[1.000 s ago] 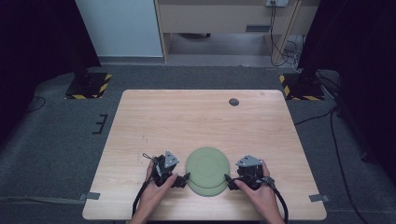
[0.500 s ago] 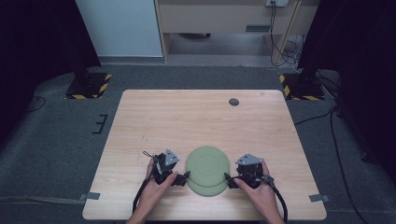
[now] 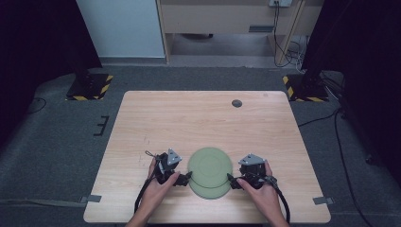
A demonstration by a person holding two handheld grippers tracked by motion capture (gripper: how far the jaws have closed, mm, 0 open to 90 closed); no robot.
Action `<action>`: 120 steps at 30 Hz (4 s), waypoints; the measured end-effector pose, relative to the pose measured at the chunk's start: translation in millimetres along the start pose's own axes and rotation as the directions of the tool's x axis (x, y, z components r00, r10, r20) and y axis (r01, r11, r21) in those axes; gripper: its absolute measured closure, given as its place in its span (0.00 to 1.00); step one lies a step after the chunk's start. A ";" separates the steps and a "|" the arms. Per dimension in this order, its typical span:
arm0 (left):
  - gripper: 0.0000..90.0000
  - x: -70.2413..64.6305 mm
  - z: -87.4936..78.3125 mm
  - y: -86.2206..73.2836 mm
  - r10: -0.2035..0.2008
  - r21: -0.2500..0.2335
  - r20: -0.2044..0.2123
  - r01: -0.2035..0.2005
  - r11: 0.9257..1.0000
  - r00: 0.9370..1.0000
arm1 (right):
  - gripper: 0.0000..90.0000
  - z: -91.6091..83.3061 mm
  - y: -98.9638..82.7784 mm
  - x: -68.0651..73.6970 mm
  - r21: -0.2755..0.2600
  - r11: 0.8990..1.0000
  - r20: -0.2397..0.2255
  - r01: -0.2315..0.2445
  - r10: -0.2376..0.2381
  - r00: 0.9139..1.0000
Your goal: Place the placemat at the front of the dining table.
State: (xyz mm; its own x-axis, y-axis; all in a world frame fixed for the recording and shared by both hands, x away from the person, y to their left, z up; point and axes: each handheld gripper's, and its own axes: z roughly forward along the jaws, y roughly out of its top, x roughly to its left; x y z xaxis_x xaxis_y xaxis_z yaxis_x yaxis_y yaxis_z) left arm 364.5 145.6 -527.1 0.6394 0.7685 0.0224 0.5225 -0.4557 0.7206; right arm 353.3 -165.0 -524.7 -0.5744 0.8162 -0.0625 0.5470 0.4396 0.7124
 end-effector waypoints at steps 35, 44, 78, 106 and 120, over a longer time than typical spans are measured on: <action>0.00 14.0 9.7 3.0 -0.061 -0.018 -0.021 0.061 0.998 0.998 | 0.00 9.2 11.8 -8.5 0.016 0.999 0.022 -0.030 0.030 0.999; 0.00 13.3 10.3 3.3 -0.062 -0.025 -0.035 0.061 0.998 0.997 | 0.01 10.6 12.0 -10.0 0.006 0.999 0.035 -0.034 0.034 0.999; 0.00 7.3 10.3 3.0 -0.064 -0.031 -0.038 0.063 0.998 0.997 | 0.01 10.4 10.6 -5.5 -0.008 1.000 0.060 -0.018 0.019 0.998; 0.01 7.1 12.6 6.2 -0.057 -0.040 -0.042 0.055 0.998 0.997 | 0.01 11.9 12.0 -3.1 -0.005 1.000 0.055 -0.019 0.019 0.998; 0.02 8.3 6.0 5.1 -0.056 -0.040 -0.042 0.054 0.998 0.998 | 0.10 -8.1 16.3 -8.4 0.024 1.000 0.045 0.006 -0.007 0.999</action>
State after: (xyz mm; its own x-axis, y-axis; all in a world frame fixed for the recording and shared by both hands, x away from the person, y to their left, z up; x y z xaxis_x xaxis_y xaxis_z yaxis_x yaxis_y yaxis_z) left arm 375.9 147.0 -527.4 0.5848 0.8111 0.0110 0.5334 -0.3947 0.7481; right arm 362.1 -167.8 -507.0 -0.5503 0.8291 -0.0988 0.5578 0.4531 0.6954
